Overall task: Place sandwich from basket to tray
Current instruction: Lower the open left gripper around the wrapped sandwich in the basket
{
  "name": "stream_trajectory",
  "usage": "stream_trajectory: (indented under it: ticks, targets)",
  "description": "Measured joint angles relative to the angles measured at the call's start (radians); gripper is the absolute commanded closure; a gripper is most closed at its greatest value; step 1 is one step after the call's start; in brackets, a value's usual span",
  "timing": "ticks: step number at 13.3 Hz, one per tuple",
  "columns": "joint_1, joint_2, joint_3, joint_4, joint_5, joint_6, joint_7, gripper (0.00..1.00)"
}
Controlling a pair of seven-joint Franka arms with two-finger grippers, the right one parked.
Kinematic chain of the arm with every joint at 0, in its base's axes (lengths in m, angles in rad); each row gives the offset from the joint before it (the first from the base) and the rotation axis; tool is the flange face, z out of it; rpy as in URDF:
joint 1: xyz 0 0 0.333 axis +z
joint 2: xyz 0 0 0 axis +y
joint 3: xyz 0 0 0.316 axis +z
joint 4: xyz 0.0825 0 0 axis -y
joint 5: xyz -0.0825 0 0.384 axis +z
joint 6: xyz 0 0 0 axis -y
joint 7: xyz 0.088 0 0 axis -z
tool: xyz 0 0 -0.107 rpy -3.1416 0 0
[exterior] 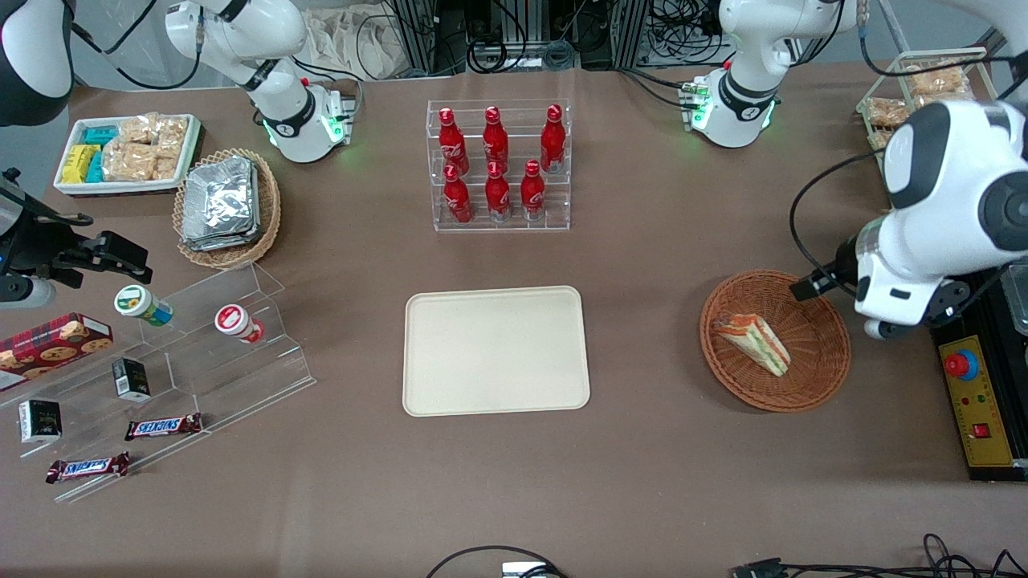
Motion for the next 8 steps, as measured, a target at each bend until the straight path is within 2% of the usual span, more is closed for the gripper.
stream_trajectory:
  ticks: [5, 8]
  targets:
    - [0.0, 0.176, 0.013, -0.002, -0.011, 0.165, -0.035, 0.04]
    - [0.0, 0.243, 0.013, -0.009, -0.048, 0.236, -0.059, 0.04]
